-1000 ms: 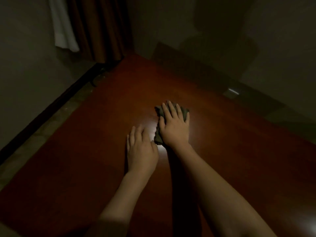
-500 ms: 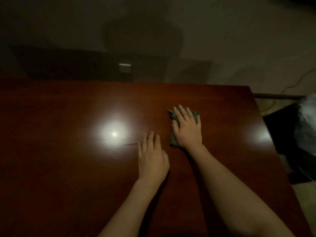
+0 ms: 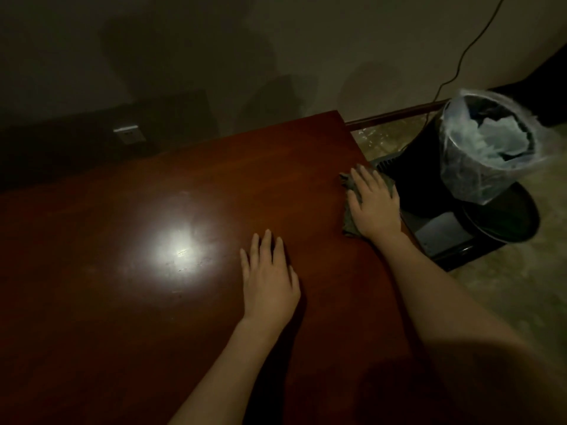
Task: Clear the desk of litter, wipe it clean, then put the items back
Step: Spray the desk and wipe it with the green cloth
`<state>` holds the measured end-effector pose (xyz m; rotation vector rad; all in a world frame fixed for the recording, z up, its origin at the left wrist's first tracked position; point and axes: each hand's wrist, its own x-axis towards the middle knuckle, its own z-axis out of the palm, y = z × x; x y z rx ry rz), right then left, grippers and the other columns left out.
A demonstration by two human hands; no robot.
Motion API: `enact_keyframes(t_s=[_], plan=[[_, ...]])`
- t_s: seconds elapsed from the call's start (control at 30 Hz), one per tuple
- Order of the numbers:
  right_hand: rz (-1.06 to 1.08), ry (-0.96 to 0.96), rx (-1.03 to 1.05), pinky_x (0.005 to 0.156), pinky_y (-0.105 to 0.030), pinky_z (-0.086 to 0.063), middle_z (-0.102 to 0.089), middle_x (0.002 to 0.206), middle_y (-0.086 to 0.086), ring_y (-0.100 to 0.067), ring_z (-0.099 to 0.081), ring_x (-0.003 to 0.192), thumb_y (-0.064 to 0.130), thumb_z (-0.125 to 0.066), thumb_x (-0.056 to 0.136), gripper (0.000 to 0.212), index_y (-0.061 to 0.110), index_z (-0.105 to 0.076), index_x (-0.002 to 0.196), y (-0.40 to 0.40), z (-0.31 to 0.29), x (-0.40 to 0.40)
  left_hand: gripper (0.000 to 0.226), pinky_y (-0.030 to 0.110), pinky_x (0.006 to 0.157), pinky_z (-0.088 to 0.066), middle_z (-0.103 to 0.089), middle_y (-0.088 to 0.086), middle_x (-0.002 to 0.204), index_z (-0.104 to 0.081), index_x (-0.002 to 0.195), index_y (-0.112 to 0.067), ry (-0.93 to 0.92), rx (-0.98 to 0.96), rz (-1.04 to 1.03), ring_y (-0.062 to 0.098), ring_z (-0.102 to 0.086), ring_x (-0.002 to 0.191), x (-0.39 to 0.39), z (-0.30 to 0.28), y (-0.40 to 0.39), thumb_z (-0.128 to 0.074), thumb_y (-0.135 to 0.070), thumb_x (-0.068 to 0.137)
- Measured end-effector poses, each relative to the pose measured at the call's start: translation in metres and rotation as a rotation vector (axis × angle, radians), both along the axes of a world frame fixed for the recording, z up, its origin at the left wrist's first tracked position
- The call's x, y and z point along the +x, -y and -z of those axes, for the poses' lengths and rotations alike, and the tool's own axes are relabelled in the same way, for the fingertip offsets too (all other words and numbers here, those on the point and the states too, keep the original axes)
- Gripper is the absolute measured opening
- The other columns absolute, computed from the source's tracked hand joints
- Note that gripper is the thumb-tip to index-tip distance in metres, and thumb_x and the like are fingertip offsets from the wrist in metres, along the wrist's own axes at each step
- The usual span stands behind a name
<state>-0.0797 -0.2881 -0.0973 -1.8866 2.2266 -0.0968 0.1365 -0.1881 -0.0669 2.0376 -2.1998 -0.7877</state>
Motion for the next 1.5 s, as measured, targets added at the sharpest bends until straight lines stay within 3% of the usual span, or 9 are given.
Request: enact_keyframes(t_s=[0.17,0.37,0.5,0.7,0.87,1.1,1.33,1.5], plan=[[0.138,-0.010,-0.013,0.116,-0.054,-0.015,-0.018,0.159,0.004,-0.021,-0.017,0.146,0.039,-0.029,0.101,0.052,0.025,-0.023,0.151,-0.031,0.001,-0.012,0.055,0.039,0.120,0.000,-0.007,0.004,0.159,-0.014,0.151,-0.013,-0.035,0.002,-0.044,0.021,0.001,0.147,0.027,-0.007,-0.012,-0.031,-0.029,0.101],[0.279,-0.049,0.031,0.115,-0.057,-0.005,-0.012,0.160,0.004,-0.022,-0.009,0.147,0.038,-0.026,0.101,0.053,0.025,-0.017,0.152,-0.077,-0.002,0.056,0.055,0.041,0.120,-0.001,-0.008,0.003,0.159,-0.014,0.151,-0.014,-0.028,0.006,-0.134,0.021,0.001,0.147,0.090,-0.008,-0.049,-0.030,-0.029,0.101],[0.148,-0.070,0.050,0.116,-0.057,-0.005,-0.011,0.160,0.004,-0.022,-0.008,0.147,0.039,-0.027,0.101,0.054,0.025,-0.016,0.152,-0.097,-0.006,0.154,0.054,0.039,0.119,0.001,-0.009,0.004,0.159,-0.016,0.150,-0.014,-0.029,-0.040,-0.241,0.022,0.000,0.147,0.160,-0.013,-0.082,-0.029,-0.028,0.100],[-0.174,-0.052,0.085,0.116,-0.055,-0.001,-0.003,0.161,0.008,-0.018,0.000,0.148,0.041,-0.023,0.102,0.055,0.028,-0.008,0.153,-0.122,-0.006,0.362,0.052,0.043,0.118,-0.002,-0.016,0.007,0.157,-0.025,0.148,-0.010,-0.055,-0.100,-0.504,0.025,-0.004,0.147,0.307,-0.014,-0.148,-0.035,-0.021,0.098],[-0.415,-0.045,0.089,0.116,-0.054,0.003,0.000,0.161,0.008,-0.018,0.003,0.148,0.041,-0.022,0.101,0.057,0.027,-0.006,0.153,-0.155,-0.003,0.545,0.055,0.039,0.117,0.003,-0.010,0.005,0.159,-0.016,0.151,-0.013,-0.024,-0.097,-0.703,0.023,0.002,0.147,0.434,-0.008,-0.215,-0.032,-0.024,0.099],[-0.674,-0.015,0.070,0.116,-0.055,0.006,0.000,0.161,0.007,-0.019,0.005,0.148,0.041,-0.021,0.101,0.056,0.027,-0.006,0.153,-0.220,-0.001,0.762,0.054,0.040,0.117,0.004,-0.013,0.006,0.158,-0.020,0.150,-0.012,-0.030,-0.144,-0.931,0.023,0.001,0.147,0.581,0.002,-0.294,-0.034,-0.024,0.100],[-0.828,0.011,0.059,0.114,-0.057,0.007,-0.001,0.161,0.004,-0.021,0.004,0.148,0.039,-0.020,0.101,0.055,0.025,-0.009,0.154,-0.261,-0.001,0.901,0.051,0.031,0.112,0.007,-0.024,0.008,0.155,-0.032,0.146,-0.007,-0.054,-0.278,-1.073,0.023,-0.011,0.146,0.672,0.010,-0.353,-0.043,-0.016,0.097],[-0.948,0.039,0.053,0.115,-0.058,0.007,-0.003,0.161,0.005,-0.022,0.004,0.148,0.038,-0.021,0.101,0.054,0.026,-0.013,0.153,-0.289,0.000,0.963,0.053,0.026,0.110,0.010,-0.024,0.006,0.156,-0.028,0.147,-0.008,-0.063,-0.335,-1.116,0.019,-0.012,0.146,0.701,0.013,-0.370,-0.042,-0.015,0.097]])
